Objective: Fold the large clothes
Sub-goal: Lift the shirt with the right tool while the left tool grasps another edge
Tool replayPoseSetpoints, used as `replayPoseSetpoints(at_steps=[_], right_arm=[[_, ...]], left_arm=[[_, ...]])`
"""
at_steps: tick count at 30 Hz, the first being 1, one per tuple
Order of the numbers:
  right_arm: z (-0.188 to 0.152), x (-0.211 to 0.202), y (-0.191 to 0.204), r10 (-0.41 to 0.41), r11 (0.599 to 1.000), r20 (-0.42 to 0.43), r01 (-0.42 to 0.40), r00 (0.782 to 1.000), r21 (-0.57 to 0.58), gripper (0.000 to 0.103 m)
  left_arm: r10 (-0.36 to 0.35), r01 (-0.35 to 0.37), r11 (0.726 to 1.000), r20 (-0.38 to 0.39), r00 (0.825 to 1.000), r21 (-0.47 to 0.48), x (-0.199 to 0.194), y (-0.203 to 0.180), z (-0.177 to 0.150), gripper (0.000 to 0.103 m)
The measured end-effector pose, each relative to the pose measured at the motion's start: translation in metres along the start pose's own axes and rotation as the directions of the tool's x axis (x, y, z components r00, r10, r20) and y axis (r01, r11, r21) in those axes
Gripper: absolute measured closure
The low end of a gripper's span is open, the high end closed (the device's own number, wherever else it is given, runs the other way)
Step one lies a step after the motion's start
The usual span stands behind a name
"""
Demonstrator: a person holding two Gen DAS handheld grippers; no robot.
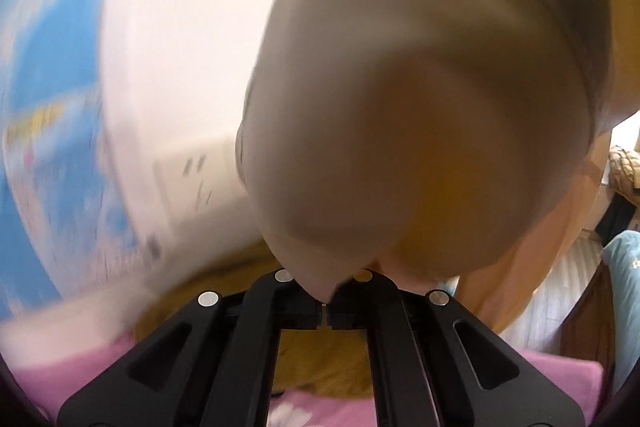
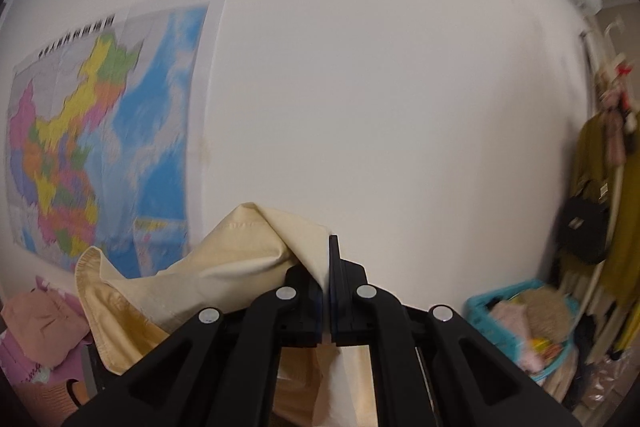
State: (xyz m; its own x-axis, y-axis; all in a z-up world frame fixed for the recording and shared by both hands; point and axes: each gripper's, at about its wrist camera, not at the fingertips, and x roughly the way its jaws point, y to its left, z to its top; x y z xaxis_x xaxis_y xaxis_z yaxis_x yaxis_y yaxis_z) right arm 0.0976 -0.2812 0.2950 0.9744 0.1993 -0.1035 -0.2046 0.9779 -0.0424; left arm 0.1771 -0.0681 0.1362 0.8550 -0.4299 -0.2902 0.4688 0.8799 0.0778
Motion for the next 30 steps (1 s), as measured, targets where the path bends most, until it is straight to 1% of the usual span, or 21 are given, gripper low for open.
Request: replayPoseSetpoints(at_steps=[1, 4, 7, 9, 11, 13, 15, 16, 17, 19, 20, 21, 22, 23, 24, 25, 26, 28, 30], right_arm=[[0.011, -0.012, -0.005, -0.012, 1.000, 0.023, 0.012, 1.000, -0.008, 0.101], [0.044, -0.052, -0.018, -0.034, 0.999, 0.098, 0.036, 0.995, -0.014, 0.101], [0.076, -0.097, -0.023, -0.068, 0.997, 0.199, 0.075, 0.978, -0.028, 0.101], [0.092, -0.125, -0.027, -0.060, 0.998, 0.243, 0.064, 0.968, -0.011, 0.101], [0.106, -0.155, -0.032, -0.038, 0.999, 0.283, 0.038, 0.958, 0.004, 0.101], [0.113, -0.176, -0.033, -0.017, 1.000, 0.307, 0.016, 0.952, 0.004, 0.101], [0.115, -0.198, -0.033, 0.029, 0.999, 0.329, -0.032, 0.944, 0.003, 0.101], [0.115, -0.207, -0.033, 0.057, 0.998, 0.337, -0.061, 0.940, 0.002, 0.101], [0.113, -0.214, -0.031, 0.088, 0.995, 0.342, -0.095, 0.936, 0.004, 0.101], [0.106, -0.228, -0.026, 0.178, 0.982, 0.342, -0.188, 0.923, -0.005, 0.101], [0.102, -0.233, -0.024, 0.216, 0.973, 0.341, -0.230, 0.915, -0.001, 0.101], [0.094, -0.239, -0.020, 0.276, 0.956, 0.334, -0.293, 0.901, 0.002, 0.101], [0.086, -0.243, -0.017, 0.317, 0.942, 0.335, -0.336, 0.887, -0.001, 0.101], [0.075, -0.248, -0.013, 0.362, 0.924, 0.335, -0.381, 0.870, -0.008, 0.101], [0.066, -0.252, -0.009, 0.389, 0.913, 0.329, -0.407, 0.861, -0.015, 0.101], [0.053, -0.255, -0.002, 0.430, 0.895, 0.320, -0.446, 0.844, -0.027, 0.101], [0.044, -0.255, 0.002, 0.456, 0.881, 0.312, -0.472, 0.834, -0.027, 0.101], [0.021, -0.246, 0.016, 0.535, 0.833, 0.262, -0.554, 0.803, -0.005, 0.101], [0.005, -0.235, 0.028, 0.590, 0.795, 0.220, -0.607, 0.776, 0.008, 0.101]], left_arm=[[-0.006, 0.006, 1.000, 0.017, 1.000, -0.003, -0.005, -0.005, 0.011, 0.102], [-0.018, 0.019, 1.000, 0.105, 0.994, -0.012, -0.036, -0.023, 0.060, 0.102], [-0.005, 0.007, 1.000, 0.181, 0.983, -0.010, -0.072, -0.037, 0.092, 0.102], [0.005, -0.003, 1.000, 0.231, 0.973, -0.010, -0.107, -0.045, 0.114, 0.102], [0.032, -0.034, 0.999, 0.281, 0.959, 0.002, -0.146, -0.050, 0.128, 0.102], [0.054, -0.061, 0.998, 0.314, 0.948, 0.012, -0.182, -0.052, 0.136, 0.102], [0.076, -0.085, 0.996, 0.340, 0.937, 0.012, -0.227, -0.052, 0.138, 0.101], [0.089, -0.098, 0.995, 0.343, 0.935, 0.010, -0.241, -0.051, 0.138, 0.101], [0.106, -0.118, 0.993, 0.350, 0.931, 0.014, -0.264, -0.051, 0.136, 0.101], [0.147, -0.159, 0.987, 0.355, 0.923, 0.006, -0.302, -0.055, 0.129, 0.101], [0.177, -0.192, 0.981, 0.362, 0.915, 0.007, -0.332, -0.058, 0.122, 0.101], [0.193, -0.210, 0.978, 0.365, 0.911, 0.008, -0.332, -0.055, 0.116, 0.101], [0.212, -0.231, 0.973, 0.370, 0.905, 0.007, -0.352, -0.048, 0.106, 0.101], [0.244, -0.266, 0.964, 0.373, 0.895, 0.007, -0.383, -0.049, 0.092, 0.101], [0.265, -0.288, 0.958, 0.371, 0.890, 0.007, -0.402, -0.056, 0.080, 0.101], [0.282, -0.306, 0.952, 0.368, 0.886, 0.006, -0.417, -0.061, 0.071, 0.101], [0.307, -0.330, 0.944, 0.362, 0.880, 0.002, -0.436, -0.066, 0.055, 0.101], [0.355, -0.369, 0.929, 0.318, 0.879, -0.015, -0.457, -0.069, 0.026, 0.101], [0.385, -0.390, 0.920, 0.270, 0.883, -0.035, -0.478, -0.068, 0.008, 0.101]])
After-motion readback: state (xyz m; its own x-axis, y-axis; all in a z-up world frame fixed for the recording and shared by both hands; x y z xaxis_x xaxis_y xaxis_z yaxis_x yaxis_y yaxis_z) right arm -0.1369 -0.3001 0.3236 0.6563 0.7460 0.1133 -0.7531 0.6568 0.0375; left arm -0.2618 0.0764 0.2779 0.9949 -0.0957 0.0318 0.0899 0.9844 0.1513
